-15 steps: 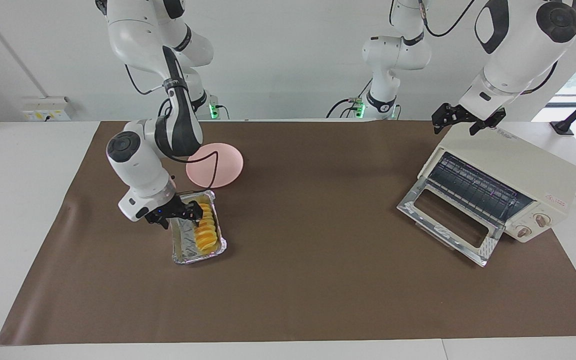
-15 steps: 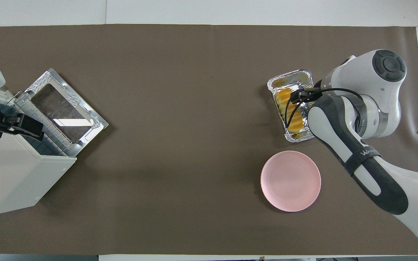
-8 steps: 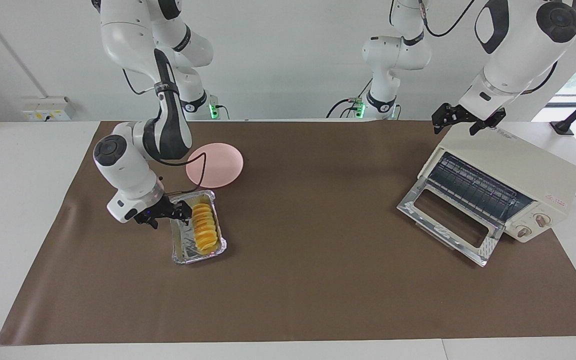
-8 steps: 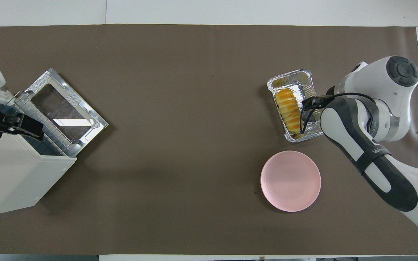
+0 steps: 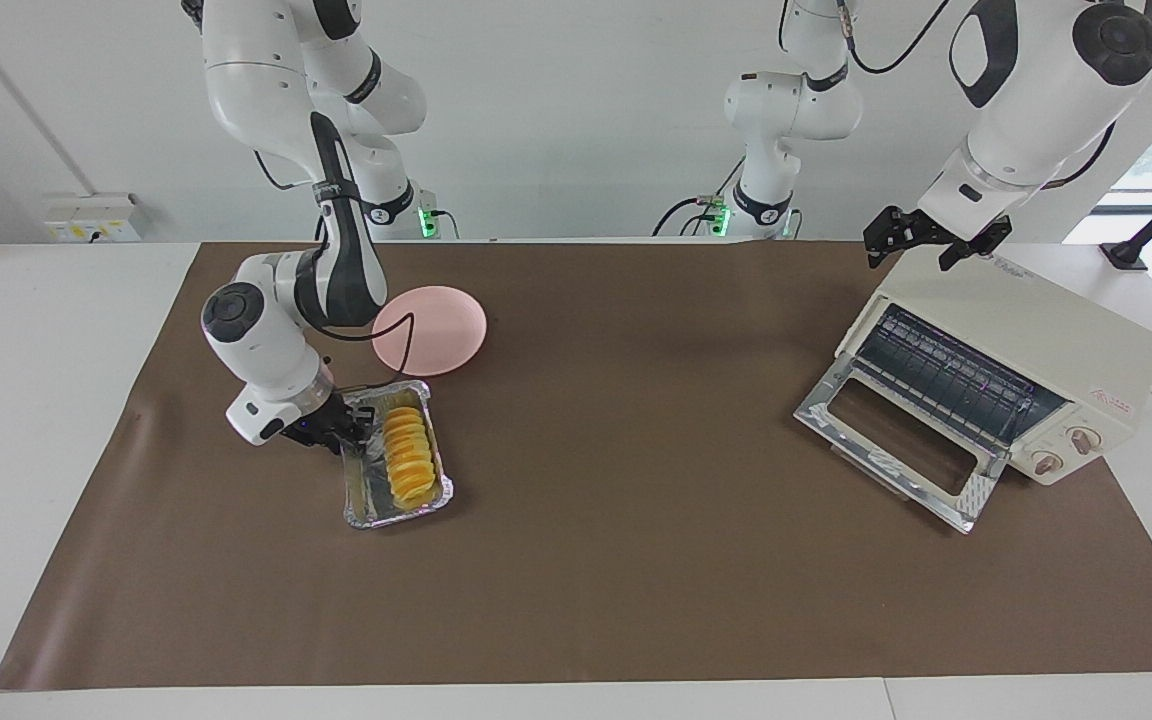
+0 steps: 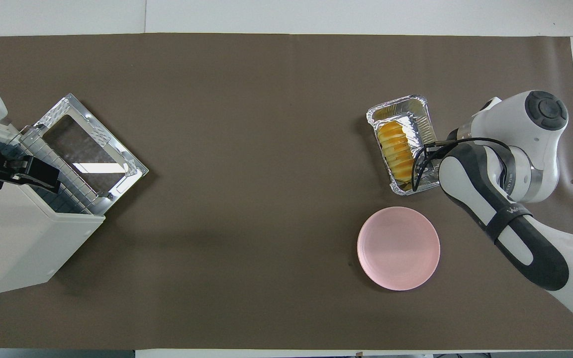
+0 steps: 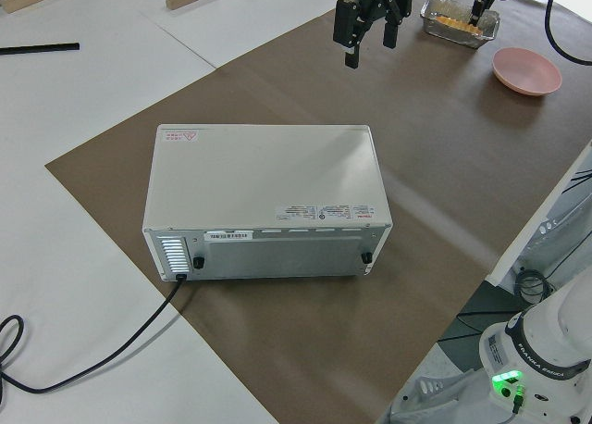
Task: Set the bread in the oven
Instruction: 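Grasp the foil tray rim with the right gripper and lift it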
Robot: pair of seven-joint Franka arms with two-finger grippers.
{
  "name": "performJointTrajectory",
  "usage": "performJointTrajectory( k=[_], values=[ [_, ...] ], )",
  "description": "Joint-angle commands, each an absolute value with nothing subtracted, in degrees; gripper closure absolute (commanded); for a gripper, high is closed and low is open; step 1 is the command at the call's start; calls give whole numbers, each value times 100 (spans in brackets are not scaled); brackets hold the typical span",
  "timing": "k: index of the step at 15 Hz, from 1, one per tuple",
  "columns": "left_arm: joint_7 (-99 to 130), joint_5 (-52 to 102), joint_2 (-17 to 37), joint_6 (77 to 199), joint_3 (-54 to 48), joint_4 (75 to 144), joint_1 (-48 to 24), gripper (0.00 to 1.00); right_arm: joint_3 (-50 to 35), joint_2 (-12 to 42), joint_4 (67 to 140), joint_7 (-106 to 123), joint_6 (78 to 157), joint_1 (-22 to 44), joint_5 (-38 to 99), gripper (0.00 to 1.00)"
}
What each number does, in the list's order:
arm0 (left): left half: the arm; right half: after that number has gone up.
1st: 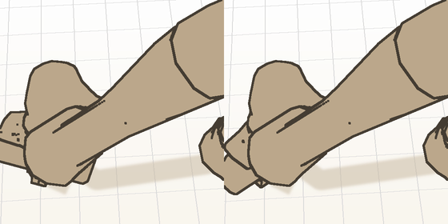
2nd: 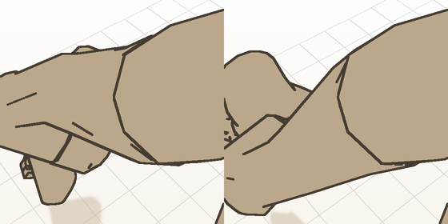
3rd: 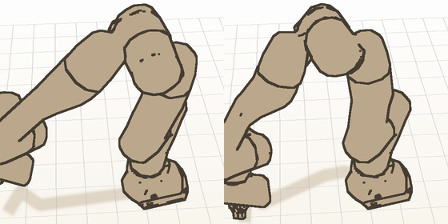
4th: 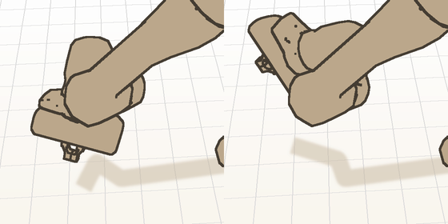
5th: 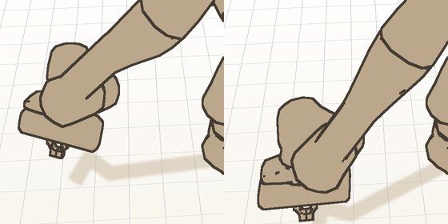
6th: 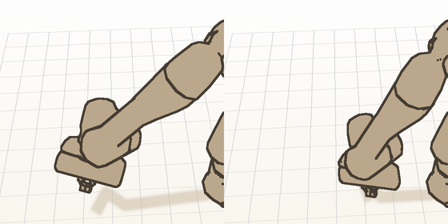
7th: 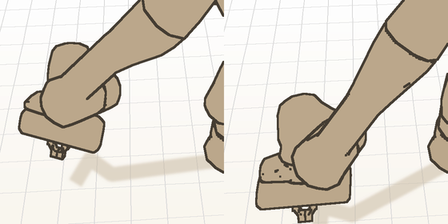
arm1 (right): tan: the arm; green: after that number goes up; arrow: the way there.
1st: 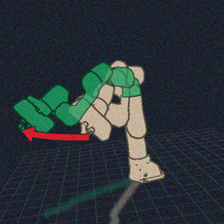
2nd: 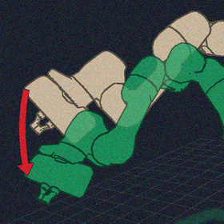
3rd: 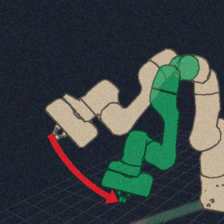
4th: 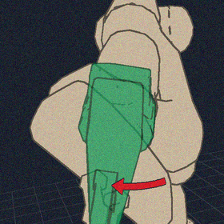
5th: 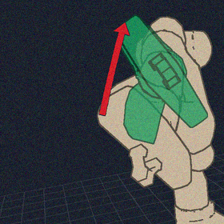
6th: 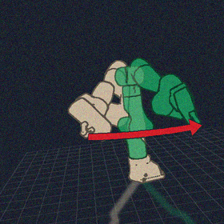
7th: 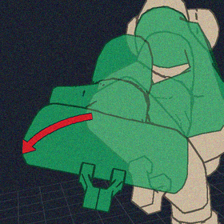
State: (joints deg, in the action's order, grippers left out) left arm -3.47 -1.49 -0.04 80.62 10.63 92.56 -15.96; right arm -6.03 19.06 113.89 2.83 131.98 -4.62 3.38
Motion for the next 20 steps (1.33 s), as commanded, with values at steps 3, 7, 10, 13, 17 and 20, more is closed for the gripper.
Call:
performJointTrajectory(
  k=[3,7,10,13,17,20],
  values=[
    [-369,-149,-79,7998,1055,9272,-1573,0,-930,1547,11374,291,12992,-414,404,100],
    [-369,-149,-79,7998,1055,9272,-1573,0,-1107,1529,11005,-902,12814,103,396,100],
    [-369,-149,-79,7998,1055,9272,-1573,0,-1099,1582,10802,-2263,12946,684,378,100],
    [-369,-149,-79,7998,1055,9272,-1573,0,-1099,1923,10321,-3607,13008,1351,387,100],
    [-369,-149,-79,7998,1055,9272,-1573,0,-1072,2740,9222,-5560,12946,2239,316,100],
    [-369,-149,-79,7989,1055,9272,-1573,0,-1037,3312,8833,-6370,13200,2706,299,100]
  ],
)
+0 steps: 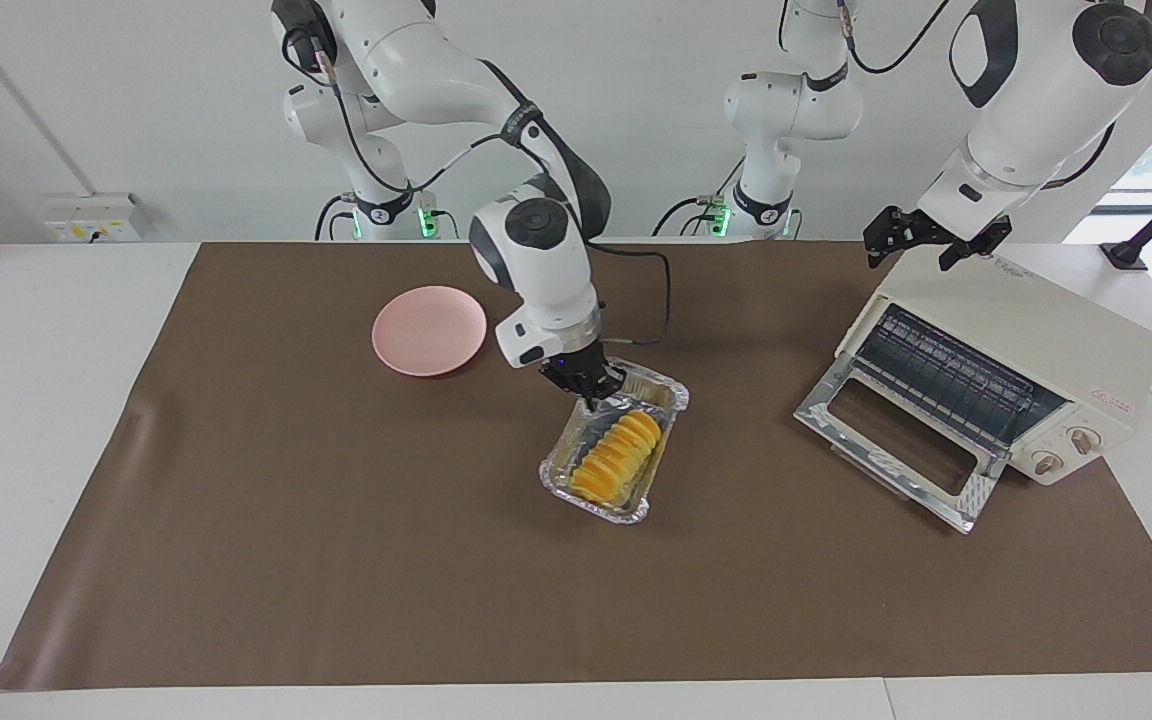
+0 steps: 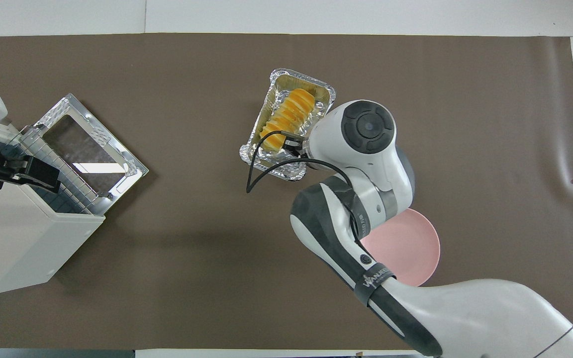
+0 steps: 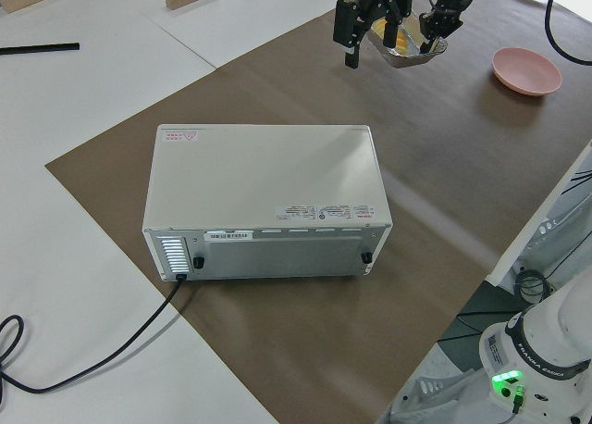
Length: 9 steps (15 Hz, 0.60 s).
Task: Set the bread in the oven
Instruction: 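Carry the foil tray toward the oven and set it down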
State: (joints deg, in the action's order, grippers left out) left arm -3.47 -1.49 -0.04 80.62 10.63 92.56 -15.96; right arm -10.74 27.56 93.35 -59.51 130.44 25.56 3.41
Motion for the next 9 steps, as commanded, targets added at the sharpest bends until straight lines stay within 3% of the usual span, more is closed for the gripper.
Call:
performJointTrajectory(
  k=[1,9],
  values=[
    [-369,-149,-79,7998,1055,9272,-1573,0,-1046,3366,8833,-6398,13279,2716,299,100],
    [-369,-149,-79,7989,1055,9272,-1573,0,-1046,3472,8974,-5900,13562,2646,19,100]
  ],
)
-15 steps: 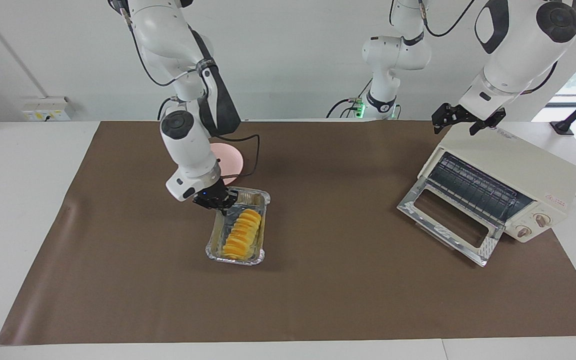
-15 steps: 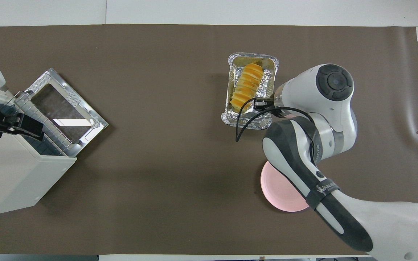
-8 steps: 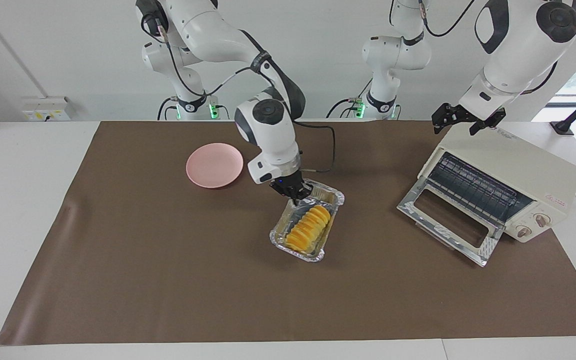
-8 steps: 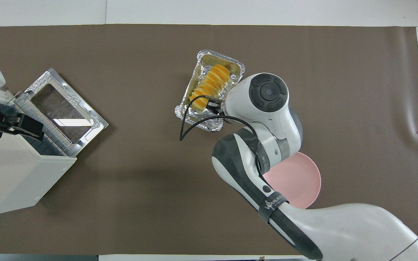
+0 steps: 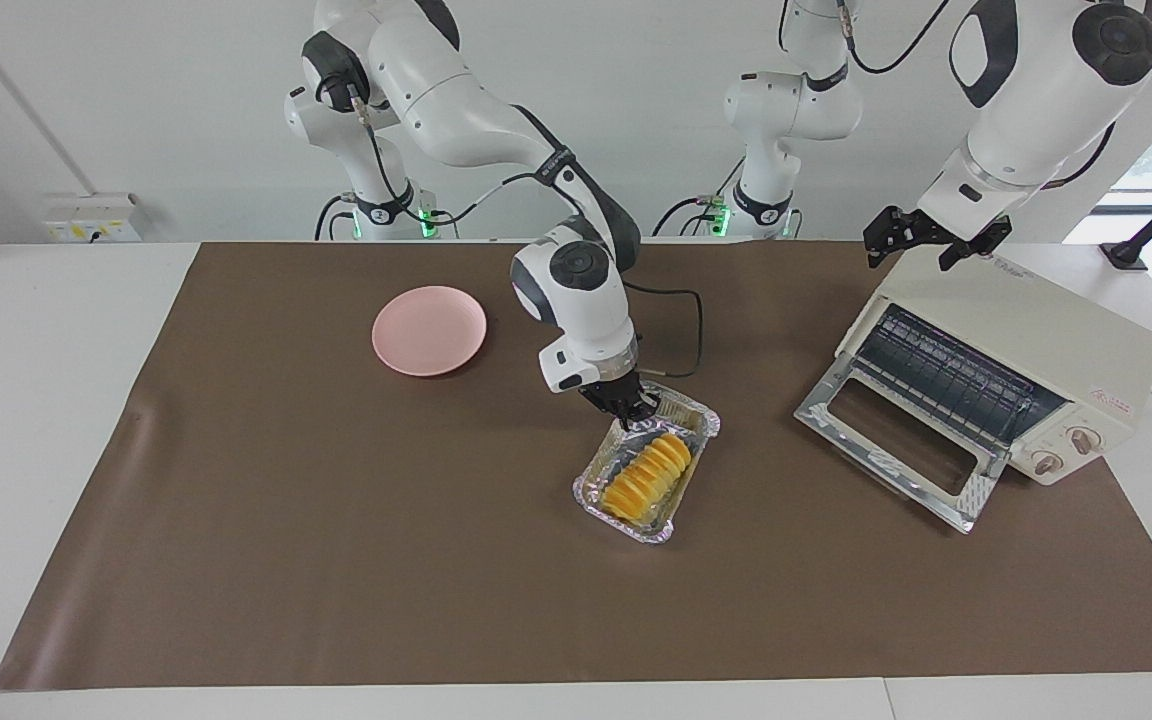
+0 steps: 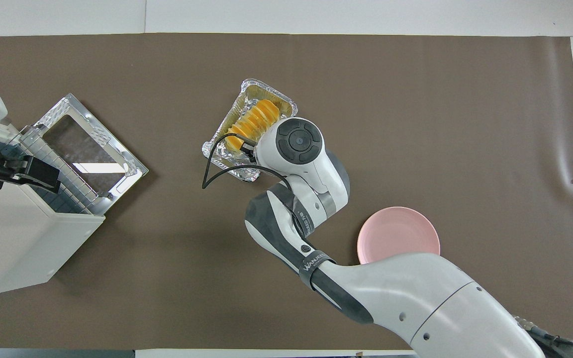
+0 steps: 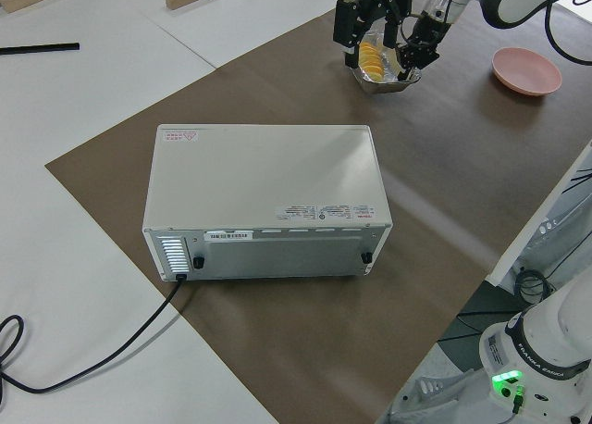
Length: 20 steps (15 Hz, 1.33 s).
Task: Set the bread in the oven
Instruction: 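Carry the foil tray toward the oven and set it down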
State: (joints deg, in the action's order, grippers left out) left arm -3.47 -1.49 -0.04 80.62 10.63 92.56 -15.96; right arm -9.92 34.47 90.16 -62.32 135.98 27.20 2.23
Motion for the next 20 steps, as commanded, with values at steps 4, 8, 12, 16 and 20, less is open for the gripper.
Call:
performJointTrajectory(
  k=[4,8,12,16,20],
  values=[
    [-369,-149,-79,7998,1055,9272,-1573,0,-1055,3472,8974,-4714,13518,2637,-105,100],
    [-369,-149,-79,7989,1055,9272,-1573,0,-1055,3498,9017,-4289,13509,2698,-105,100],
    [-378,-149,-79,7998,1055,9272,-1573,0,-1055,3639,9096,-4219,13614,2795,-394,100],
    [-299,-149,-79,8007,1063,9281,-1573,0,-1055,3630,9070,-4087,13492,2786,-501,0],
    [-202,-229,-9,8507,1055,9246,-1643,0,-1063,3411,8554,-3719,12370,2462,-422,0]
  ],
)
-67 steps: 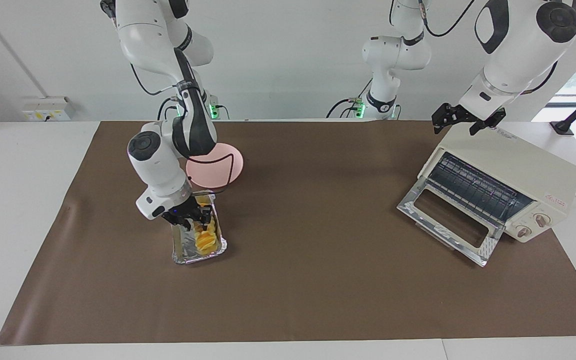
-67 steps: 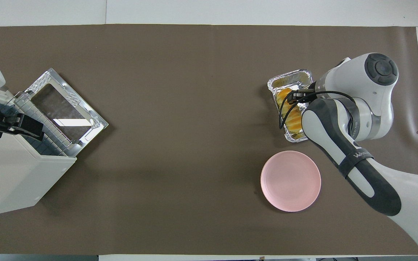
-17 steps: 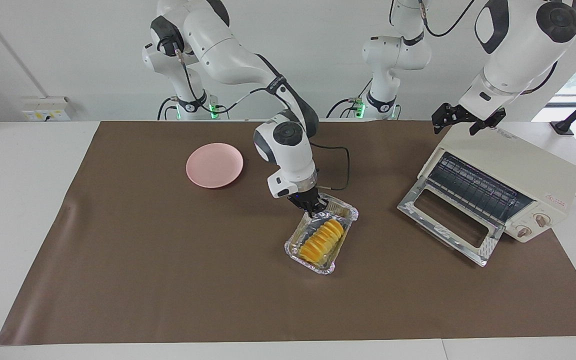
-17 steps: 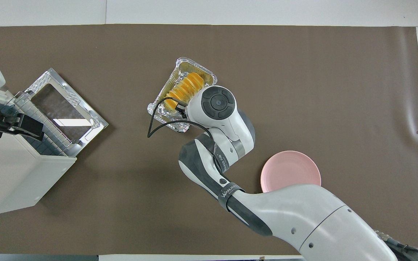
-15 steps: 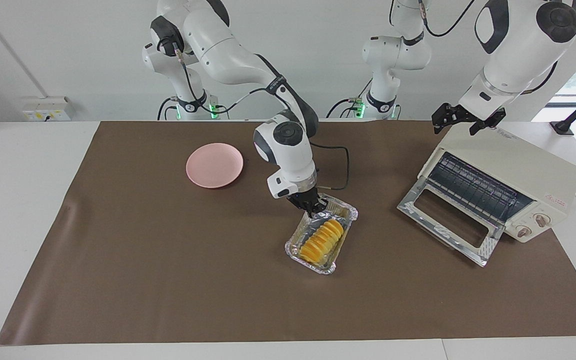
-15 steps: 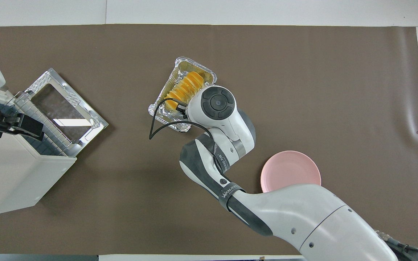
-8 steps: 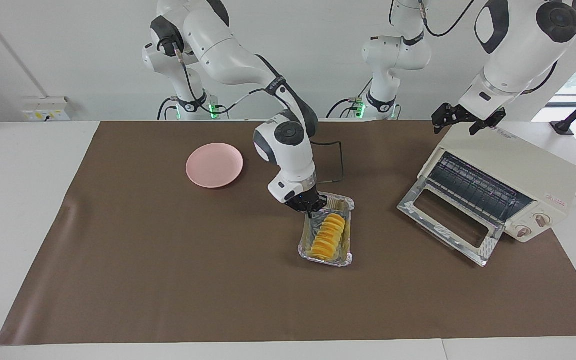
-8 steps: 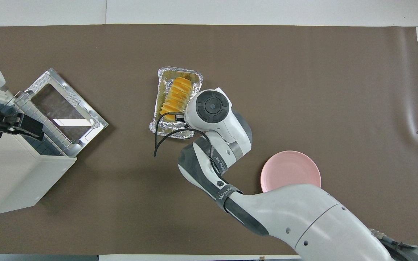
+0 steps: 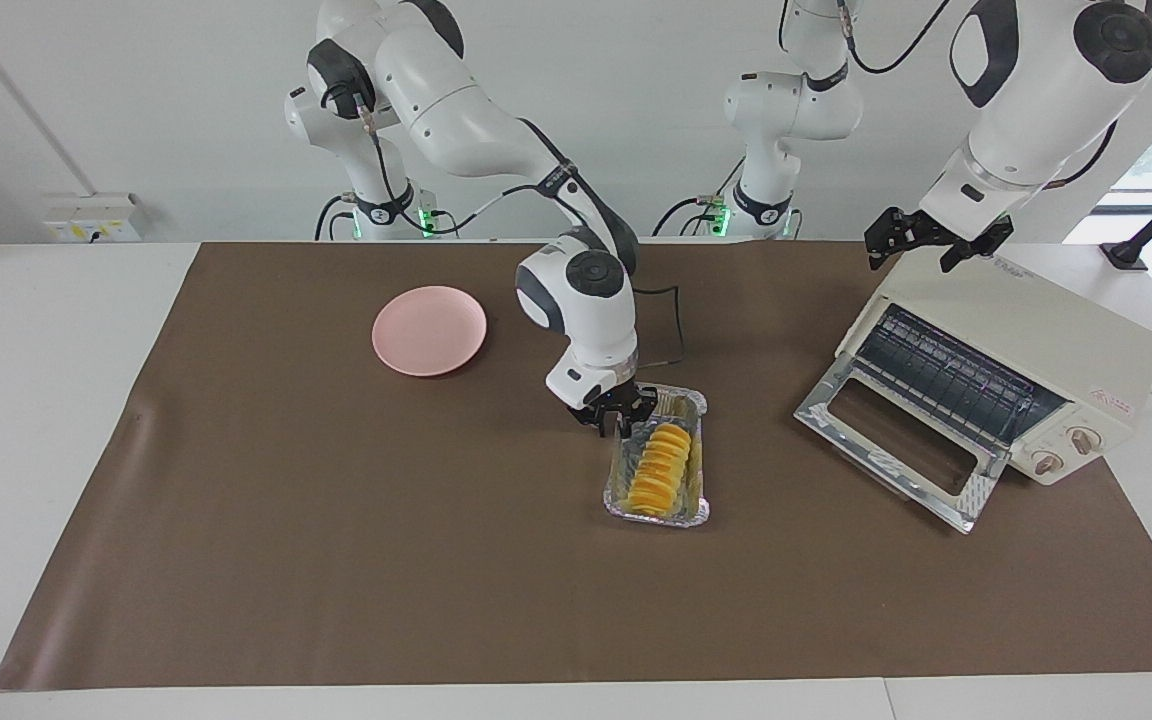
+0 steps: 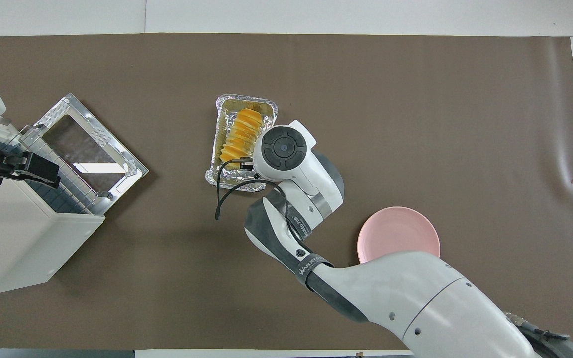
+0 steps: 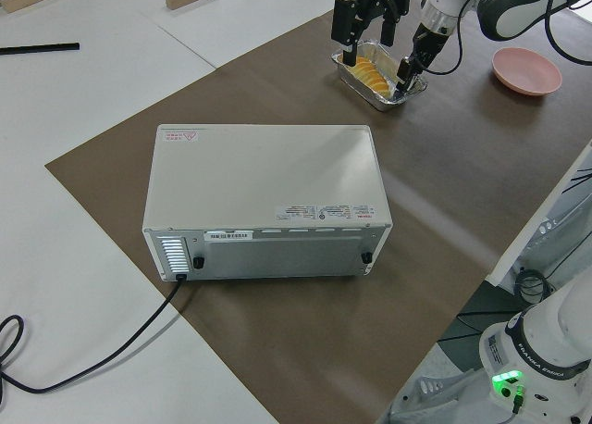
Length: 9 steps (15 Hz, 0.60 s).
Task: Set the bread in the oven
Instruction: 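Carry the foil tray toward the oven and set it down, then withdraw the right gripper while the left gripper grasps the foil tray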
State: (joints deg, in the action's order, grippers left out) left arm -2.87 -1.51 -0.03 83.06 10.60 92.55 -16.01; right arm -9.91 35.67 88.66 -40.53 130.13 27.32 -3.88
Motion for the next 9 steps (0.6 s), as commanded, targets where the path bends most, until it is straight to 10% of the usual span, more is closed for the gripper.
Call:
performJointTrajectory(
  k=[1,9],
  values=[
    [-211,-202,26,8569,1029,9211,-1644,0,-1072,3332,8404,-3596,12097,2357,-413,0],
    [131,158,2371,7998,1037,6813,-2266,0,-1063,1751,8886,-1585,10822,943,-378,0]
  ],
)
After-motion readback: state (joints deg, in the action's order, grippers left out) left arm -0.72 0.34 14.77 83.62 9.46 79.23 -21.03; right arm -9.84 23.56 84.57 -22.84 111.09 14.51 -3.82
